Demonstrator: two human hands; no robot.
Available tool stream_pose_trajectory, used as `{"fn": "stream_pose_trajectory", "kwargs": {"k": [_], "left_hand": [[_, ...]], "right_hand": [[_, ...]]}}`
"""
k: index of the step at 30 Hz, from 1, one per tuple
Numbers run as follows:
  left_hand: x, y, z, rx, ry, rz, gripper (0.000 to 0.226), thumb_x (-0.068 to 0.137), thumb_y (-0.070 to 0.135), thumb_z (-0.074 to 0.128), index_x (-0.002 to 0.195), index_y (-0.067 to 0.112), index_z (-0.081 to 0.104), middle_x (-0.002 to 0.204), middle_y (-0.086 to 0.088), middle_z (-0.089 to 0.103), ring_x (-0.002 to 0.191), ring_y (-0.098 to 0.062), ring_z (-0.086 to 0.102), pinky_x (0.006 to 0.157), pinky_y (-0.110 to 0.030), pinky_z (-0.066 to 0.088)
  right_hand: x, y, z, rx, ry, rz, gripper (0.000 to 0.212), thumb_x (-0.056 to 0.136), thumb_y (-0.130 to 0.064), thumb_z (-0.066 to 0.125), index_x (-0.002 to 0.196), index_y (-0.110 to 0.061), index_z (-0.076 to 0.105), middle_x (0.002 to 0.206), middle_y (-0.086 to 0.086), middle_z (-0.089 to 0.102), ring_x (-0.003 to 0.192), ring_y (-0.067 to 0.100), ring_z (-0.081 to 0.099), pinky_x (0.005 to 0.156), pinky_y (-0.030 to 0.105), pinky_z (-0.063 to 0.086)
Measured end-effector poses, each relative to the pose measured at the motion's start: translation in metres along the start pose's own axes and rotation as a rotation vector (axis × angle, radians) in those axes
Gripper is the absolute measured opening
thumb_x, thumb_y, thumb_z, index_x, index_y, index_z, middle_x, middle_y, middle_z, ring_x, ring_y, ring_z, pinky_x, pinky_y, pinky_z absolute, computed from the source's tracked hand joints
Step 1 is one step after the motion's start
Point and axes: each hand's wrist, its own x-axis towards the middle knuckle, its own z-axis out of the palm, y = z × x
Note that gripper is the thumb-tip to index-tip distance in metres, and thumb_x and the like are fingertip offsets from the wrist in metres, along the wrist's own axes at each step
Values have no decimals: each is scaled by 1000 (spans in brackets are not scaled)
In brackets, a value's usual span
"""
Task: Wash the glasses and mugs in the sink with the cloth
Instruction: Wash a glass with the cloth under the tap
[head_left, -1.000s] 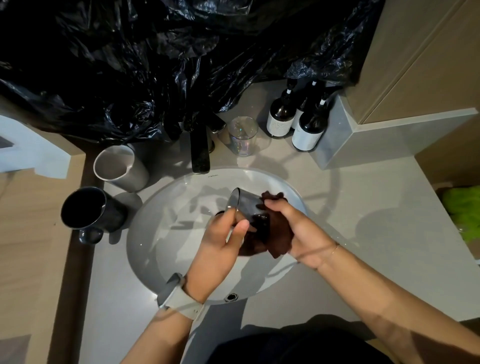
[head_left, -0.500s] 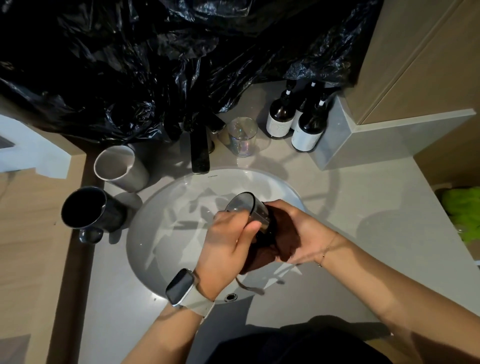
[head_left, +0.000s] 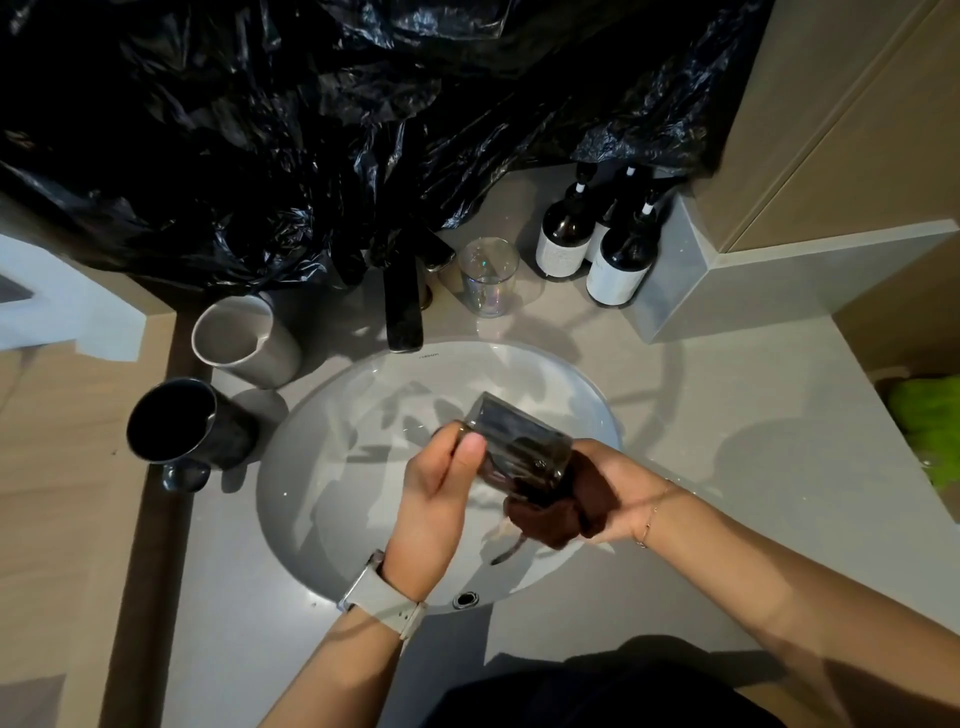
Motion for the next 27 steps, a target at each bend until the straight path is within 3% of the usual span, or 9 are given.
{"fn": "stream_pose_trajectory", "kwargs": {"k": [2, 4, 6, 9, 11, 14, 17, 22, 27], "left_hand": [[7, 2, 1, -77, 100, -44, 33, 99, 32, 49, 84, 7, 64, 72, -8, 67, 70, -22, 64, 72, -24, 51], [15, 3, -1, -96, 149, -72, 29, 101, 29, 49, 88, 9, 65, 72, -3, 71, 68, -16, 67, 72, -22, 53], [21, 4, -7, -94, 167, -80, 25, 99, 26, 47, 87, 13, 65, 71, 2, 72, 67, -11, 68, 70, -19, 52], [22, 5, -16, -28, 104, -59, 26, 98, 22, 45, 79, 13, 59, 70, 6, 69, 67, -6, 65, 70, -16, 49], [23, 5, -20, 23, 53, -35, 25, 100, 22, 49, 78, 17, 59, 71, 8, 68, 67, -4, 64, 69, -12, 46], [30, -12, -29, 232, 15, 44, 40, 98, 40, 49, 76, 8, 56, 70, -3, 61, 69, -18, 58, 67, -24, 44], [37, -30, -38, 451, 10, 129, 44, 98, 43, 44, 74, 7, 53, 69, 1, 53, 70, -23, 52, 66, -35, 43], [41, -30, -42, 715, 47, 312, 31, 99, 28, 46, 70, 16, 48, 63, 8, 45, 65, -10, 41, 84, -17, 29], [40, -29, -40, 805, 79, 345, 22, 97, 29, 47, 76, 25, 48, 68, 25, 36, 70, 3, 35, 85, -28, 29]], "right_hand": [[-8, -2, 2, 29, 82, -89, 32, 94, -19, 40, 90, 7, 58, 77, 22, 60, 55, 30, 64, 41, 29, 52], [-15, -11, 6, -3, 138, -205, 24, 92, -20, 49, 91, 3, 58, 81, 20, 62, 63, 31, 66, 51, 34, 56], [-17, -27, 10, -147, 299, -410, 25, 89, -26, 58, 95, -2, 54, 79, 14, 63, 64, 28, 64, 53, 35, 55], [-22, -60, 20, -650, 753, -759, 39, 82, -39, 63, 103, -9, 52, 87, 8, 62, 72, 21, 62, 60, 28, 49], [-20, -84, 25, -1045, 896, -904, 38, 75, -41, 58, 101, -15, 51, 95, 2, 54, 83, 16, 54, 68, 27, 39], [-2, -112, 20, -1492, 954, -880, 36, 80, -27, 67, 112, -17, 53, 110, -2, 44, 102, 17, 48, 80, 21, 31], [22, -130, 7, -1701, 1049, -879, 41, 83, -28, 70, 119, -19, 55, 125, 1, 46, 117, 20, 47, 94, 27, 40], [33, -137, -8, -1960, 1344, -837, 46, 89, -30, 63, 132, -18, 53, 145, 2, 40, 129, 26, 39, 102, 40, 39], [39, -133, -17, -2050, 1471, -1006, 38, 79, -24, 74, 115, -13, 66, 136, 9, 51, 118, 33, 47, 93, 45, 42]]}}
